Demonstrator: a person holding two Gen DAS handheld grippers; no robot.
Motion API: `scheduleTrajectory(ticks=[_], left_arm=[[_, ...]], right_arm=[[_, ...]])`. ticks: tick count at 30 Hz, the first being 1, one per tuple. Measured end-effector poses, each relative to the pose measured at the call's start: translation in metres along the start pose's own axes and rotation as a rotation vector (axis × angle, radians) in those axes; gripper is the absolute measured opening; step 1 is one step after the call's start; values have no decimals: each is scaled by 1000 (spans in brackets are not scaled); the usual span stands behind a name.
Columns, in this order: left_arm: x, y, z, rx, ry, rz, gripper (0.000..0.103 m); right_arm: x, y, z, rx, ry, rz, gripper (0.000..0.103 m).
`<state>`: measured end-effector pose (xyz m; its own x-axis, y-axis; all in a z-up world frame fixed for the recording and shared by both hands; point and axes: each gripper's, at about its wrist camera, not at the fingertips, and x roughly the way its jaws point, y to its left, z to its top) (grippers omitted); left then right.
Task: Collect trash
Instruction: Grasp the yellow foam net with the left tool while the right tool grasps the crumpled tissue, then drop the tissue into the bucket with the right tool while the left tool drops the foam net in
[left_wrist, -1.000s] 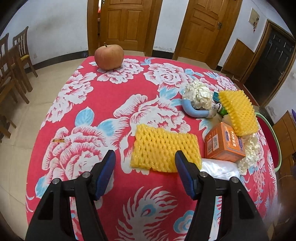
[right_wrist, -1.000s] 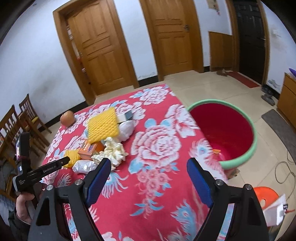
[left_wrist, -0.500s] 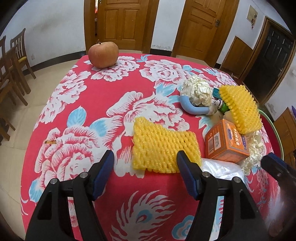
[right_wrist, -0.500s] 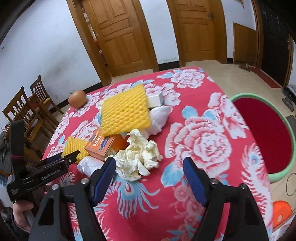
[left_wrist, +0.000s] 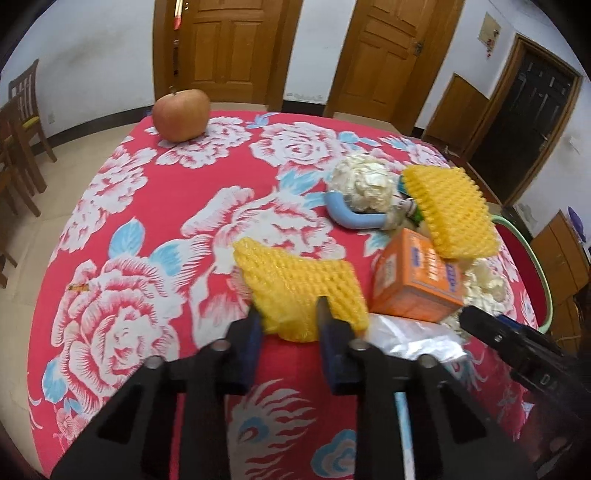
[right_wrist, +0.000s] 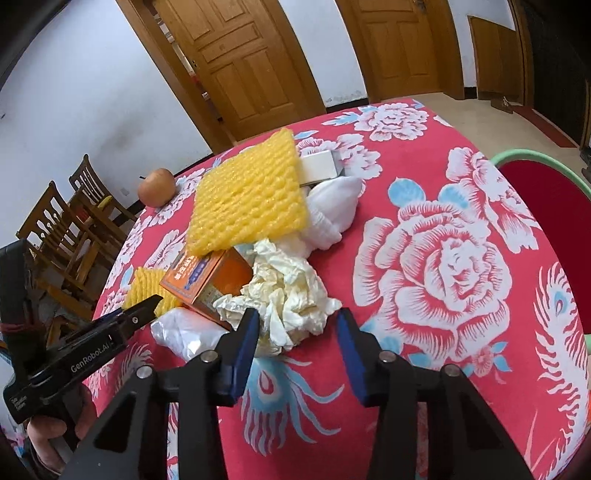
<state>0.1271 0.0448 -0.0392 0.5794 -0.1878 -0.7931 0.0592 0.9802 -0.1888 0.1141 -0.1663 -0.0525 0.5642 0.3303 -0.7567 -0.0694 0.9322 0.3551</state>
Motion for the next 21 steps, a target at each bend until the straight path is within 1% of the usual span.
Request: scheduleTrajectory(ticks=[1, 2, 4, 5, 8, 11, 13, 18, 21], left_arm=[[-1, -1, 0, -1, -3, -4, 16], [-3, -1, 0, -6, -9, -13, 14], [-9, 0, 0, -25, -26, -45, 13], [-15, 1, -1, -29, -41, -59, 13], [-30, 1, 0, -25, -83, -68, 12], [-44, 2, 2, -47, -114, -98, 12], [-52, 0, 2, -52, -129, -115, 12], [-70, -15, 1, -23, -165, -149, 12], [-78, -28, 2, -1, -168, -195, 12]], right_arm=[[0, 0, -1, 3, -2, 7, 41], [0, -1, 0, 7, -2, 14, 34], [-1, -4, -2, 48, 8, 55, 24], [-4, -4, -4, 53, 2, 59, 21], [-16, -4, -10, 31, -31, 35, 19], [-26, -8, -15, 52, -38, 53, 19], [-36, -11, -18, 56, -56, 50, 19], [-61, -21, -24, 82, -107, 47, 19], [-74, -28, -27, 103, -131, 41, 19]])
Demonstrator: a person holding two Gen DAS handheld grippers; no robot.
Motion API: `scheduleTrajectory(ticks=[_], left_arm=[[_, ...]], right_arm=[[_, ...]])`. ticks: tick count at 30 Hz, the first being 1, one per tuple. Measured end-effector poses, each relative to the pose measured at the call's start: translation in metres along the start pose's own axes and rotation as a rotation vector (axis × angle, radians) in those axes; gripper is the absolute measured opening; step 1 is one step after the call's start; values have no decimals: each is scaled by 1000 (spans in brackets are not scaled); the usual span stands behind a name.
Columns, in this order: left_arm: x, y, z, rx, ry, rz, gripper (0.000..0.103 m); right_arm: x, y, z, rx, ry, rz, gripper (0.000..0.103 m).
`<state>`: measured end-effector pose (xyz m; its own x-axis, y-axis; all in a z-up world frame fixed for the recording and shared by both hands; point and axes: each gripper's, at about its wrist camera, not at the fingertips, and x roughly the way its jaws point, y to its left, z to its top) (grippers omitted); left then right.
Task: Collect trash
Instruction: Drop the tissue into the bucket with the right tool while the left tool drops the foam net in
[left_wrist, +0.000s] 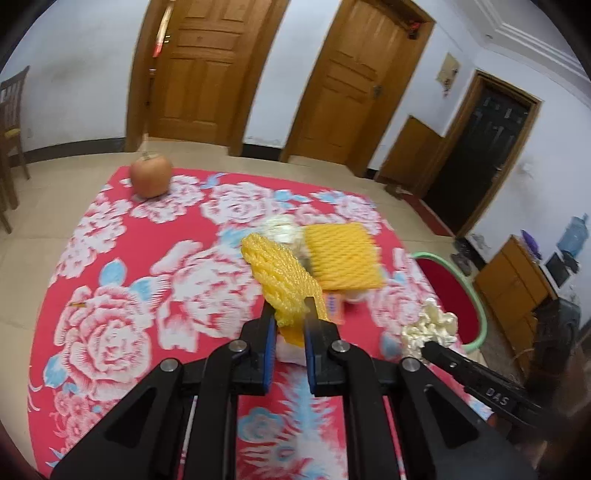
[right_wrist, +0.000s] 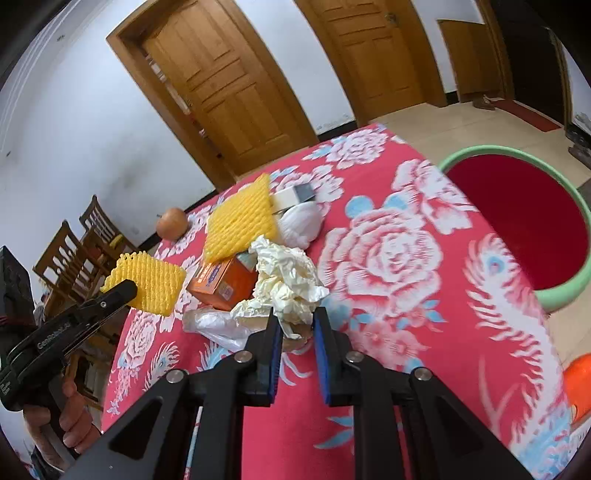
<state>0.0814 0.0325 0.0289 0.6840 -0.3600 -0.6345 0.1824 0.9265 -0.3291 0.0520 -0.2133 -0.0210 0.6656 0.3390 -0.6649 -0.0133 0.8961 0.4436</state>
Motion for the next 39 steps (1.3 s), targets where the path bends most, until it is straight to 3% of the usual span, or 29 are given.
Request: scheduleTrajectory(ticks=[15, 23, 32, 39], left_arm=[[22, -104, 14, 152, 46, -138, 12], [71, -166, 24, 249, 81, -162, 12], [142, -224, 22, 317, 145, -171, 12], [178, -260, 13, 390, 192, -164, 12]], right_arm=[[-62, -69, 17, 139, -144, -110, 19], [-68, -128, 33, 259, -199, -208, 19], [-48, -179, 44, 377, -170, -259, 25], [-49, -203, 38, 439, -183, -256, 38]])
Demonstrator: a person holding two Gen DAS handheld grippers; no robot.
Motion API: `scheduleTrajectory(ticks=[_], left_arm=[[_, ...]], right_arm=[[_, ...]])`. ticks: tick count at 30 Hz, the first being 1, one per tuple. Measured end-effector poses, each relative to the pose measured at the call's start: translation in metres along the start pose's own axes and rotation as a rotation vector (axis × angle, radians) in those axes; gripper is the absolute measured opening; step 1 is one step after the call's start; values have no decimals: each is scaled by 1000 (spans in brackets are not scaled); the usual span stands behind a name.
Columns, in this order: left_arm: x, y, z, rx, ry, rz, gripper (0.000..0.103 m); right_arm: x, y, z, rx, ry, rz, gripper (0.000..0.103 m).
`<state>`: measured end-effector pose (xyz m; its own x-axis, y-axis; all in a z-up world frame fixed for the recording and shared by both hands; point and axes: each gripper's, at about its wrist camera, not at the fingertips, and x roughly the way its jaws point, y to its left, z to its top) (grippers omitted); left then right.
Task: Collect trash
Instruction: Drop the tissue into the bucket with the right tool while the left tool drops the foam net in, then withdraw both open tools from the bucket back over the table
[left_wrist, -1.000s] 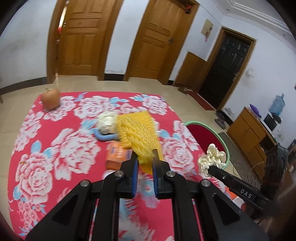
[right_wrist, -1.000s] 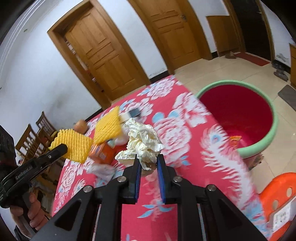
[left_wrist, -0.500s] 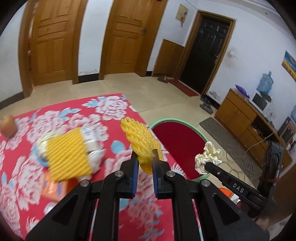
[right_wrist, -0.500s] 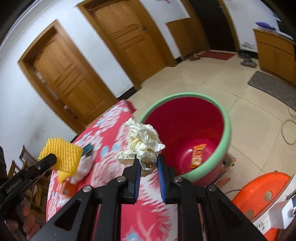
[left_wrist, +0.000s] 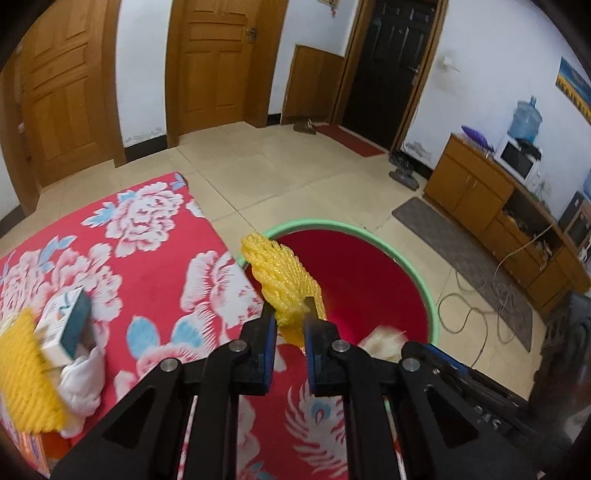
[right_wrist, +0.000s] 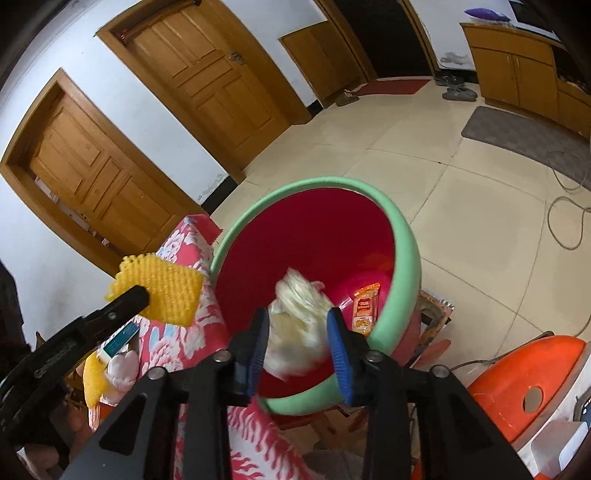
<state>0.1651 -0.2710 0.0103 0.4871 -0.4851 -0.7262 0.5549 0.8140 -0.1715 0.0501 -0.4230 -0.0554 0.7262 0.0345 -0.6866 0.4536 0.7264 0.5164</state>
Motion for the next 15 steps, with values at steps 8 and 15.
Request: scheduleTrajectory(ticks=[8, 15], left_arm=[[15, -8, 5, 14, 30, 10, 39], [0, -7, 4, 15, 6, 38, 49]], right_arm=[[-10, -7, 3, 28, -10, 7, 46], [-17, -5, 1, 15, -22, 17, 50]])
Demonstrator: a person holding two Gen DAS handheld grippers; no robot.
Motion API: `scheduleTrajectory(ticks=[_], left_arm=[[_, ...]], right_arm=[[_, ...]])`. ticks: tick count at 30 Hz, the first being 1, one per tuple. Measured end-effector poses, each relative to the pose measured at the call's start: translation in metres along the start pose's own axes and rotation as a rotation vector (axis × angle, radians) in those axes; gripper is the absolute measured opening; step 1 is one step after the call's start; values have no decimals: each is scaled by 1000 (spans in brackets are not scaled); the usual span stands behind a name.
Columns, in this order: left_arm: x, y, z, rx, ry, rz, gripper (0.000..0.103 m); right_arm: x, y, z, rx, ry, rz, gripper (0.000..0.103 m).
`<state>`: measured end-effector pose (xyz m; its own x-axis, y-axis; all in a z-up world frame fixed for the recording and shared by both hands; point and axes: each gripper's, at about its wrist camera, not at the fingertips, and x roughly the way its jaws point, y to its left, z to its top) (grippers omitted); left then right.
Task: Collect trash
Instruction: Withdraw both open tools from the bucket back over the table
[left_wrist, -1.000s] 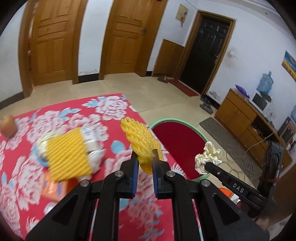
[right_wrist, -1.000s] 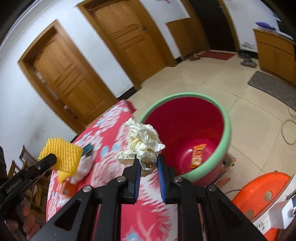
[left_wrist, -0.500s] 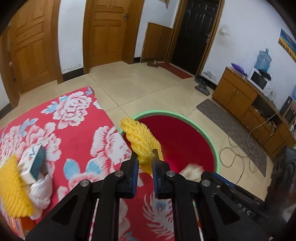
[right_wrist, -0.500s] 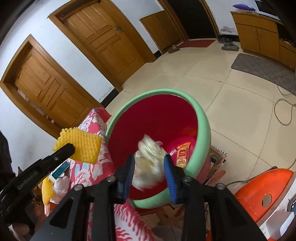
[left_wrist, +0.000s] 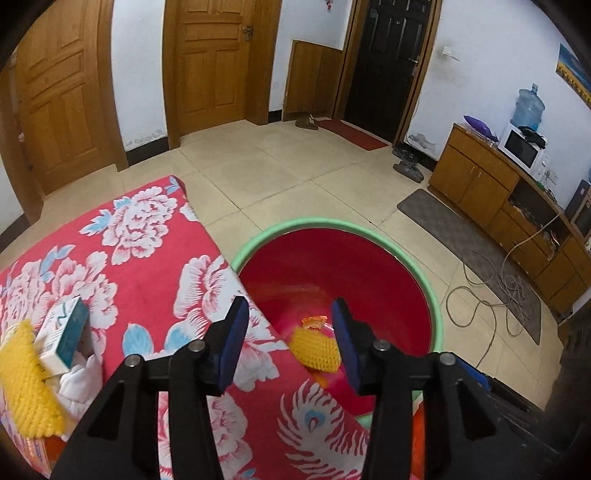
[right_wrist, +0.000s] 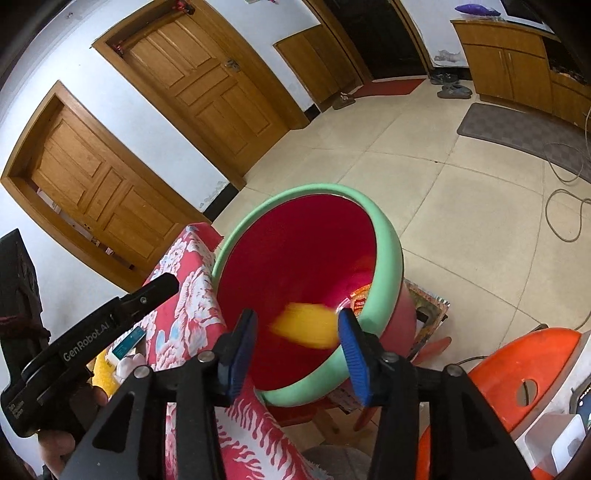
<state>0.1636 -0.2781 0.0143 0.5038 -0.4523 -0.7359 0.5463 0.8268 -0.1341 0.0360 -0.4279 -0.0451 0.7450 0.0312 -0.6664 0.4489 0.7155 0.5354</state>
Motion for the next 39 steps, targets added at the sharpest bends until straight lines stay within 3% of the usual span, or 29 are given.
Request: scheduleTrajectory(ticks=[3, 9, 21, 23, 28, 39], left_arm=[[-10, 1, -4, -14, -5, 40, 50], [-28, 9, -16, -45, 1, 43, 58], [-92, 37, -49, -118, -46, 86, 62], [-103, 45, -55, -135, -59, 101, 67], [-123, 69, -75, -199, -66, 169, 74], [-133, 141, -128, -420, 9, 344, 74]], right_arm=[[-4, 4, -3, -13, 1, 10, 54], [-18, 8, -11, -35, 2, 10, 66], [-58, 25, -33, -111, -16, 49, 77], [-61, 30, -38, -131, -11, 68, 78], [-69, 32, -52, -136, 18, 110, 79], [-74, 55, -81, -215, 50, 139, 81]])
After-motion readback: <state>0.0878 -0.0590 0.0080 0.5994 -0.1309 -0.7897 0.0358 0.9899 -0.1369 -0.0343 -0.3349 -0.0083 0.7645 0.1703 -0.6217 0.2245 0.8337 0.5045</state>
